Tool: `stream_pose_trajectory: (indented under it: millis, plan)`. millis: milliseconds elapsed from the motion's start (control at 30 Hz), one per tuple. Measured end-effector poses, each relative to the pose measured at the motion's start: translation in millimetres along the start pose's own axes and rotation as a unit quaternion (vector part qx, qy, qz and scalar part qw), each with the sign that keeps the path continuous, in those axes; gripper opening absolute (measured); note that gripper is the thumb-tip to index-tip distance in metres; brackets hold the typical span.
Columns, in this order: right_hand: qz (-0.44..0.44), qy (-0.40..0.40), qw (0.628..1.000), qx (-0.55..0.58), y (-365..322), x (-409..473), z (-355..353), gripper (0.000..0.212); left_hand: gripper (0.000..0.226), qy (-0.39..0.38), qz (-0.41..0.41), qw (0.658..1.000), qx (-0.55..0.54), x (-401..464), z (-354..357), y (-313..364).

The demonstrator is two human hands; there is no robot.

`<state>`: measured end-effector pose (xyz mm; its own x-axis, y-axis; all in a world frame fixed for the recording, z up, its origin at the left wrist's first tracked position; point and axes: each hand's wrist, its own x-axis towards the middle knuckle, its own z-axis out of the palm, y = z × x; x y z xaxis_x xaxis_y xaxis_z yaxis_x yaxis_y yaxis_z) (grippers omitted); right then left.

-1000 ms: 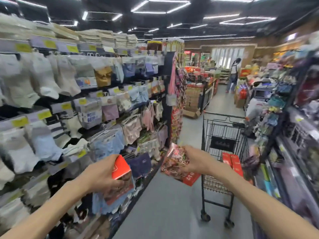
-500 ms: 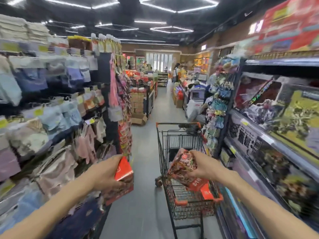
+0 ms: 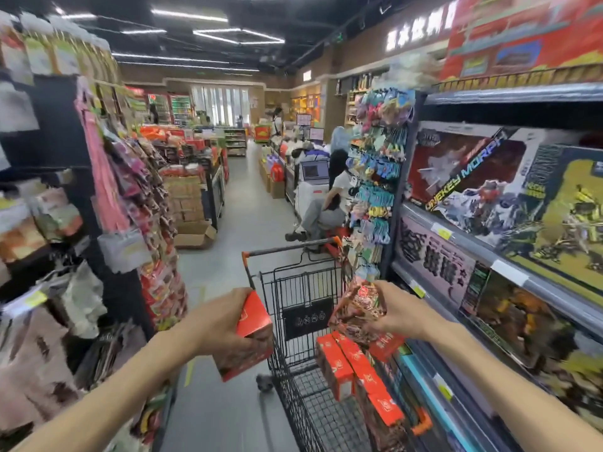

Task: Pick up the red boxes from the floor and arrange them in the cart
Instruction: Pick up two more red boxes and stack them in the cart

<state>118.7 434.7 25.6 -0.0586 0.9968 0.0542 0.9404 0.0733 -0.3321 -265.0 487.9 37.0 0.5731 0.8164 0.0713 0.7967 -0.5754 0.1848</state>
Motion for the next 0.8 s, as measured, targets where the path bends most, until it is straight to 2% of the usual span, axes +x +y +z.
stream_pose_trajectory:
  millis: [67,133,233,333,467,633,733,800]
  plan:
    - [0.018,0.002,1.000,0.011,11.6,40.5,3.2,0.102,0.125,-0.016,0.016,1.000,0.014,48.3,1.0,-19.0]
    - [0.036,0.005,0.999,0.005,25.3,79.9,7.1,0.100,0.117,-0.024,0.035,0.999,0.022,95.7,0.9,-32.6]
    - [0.058,0.007,0.998,0.007,50.7,132.1,12.9,0.100,0.129,-0.032,0.063,0.996,0.045,162.3,5.1,-49.9]
    - [0.084,0.014,0.996,0.006,78.1,165.3,18.6,0.100,0.120,-0.044,0.097,0.993,0.050,224.2,19.3,-58.7]
    - [0.139,0.026,0.990,0.019,112.5,185.8,26.2,0.091,0.108,-0.071,0.181,0.980,0.045,309.4,47.5,-56.5]
    - [0.255,0.074,0.964,0.014,128.9,176.4,41.1,0.100,0.108,-0.106,0.302,0.946,0.043,399.2,100.4,-34.4]
    - [0.325,0.105,0.940,0.019,132.7,166.1,60.3,0.101,0.134,-0.148,0.373,0.915,0.028,443.5,133.0,-18.3]
    - [0.384,0.112,0.916,0.027,134.0,155.3,76.5,0.103,0.140,-0.173,0.422,0.890,0.028,466.7,156.5,-7.1]
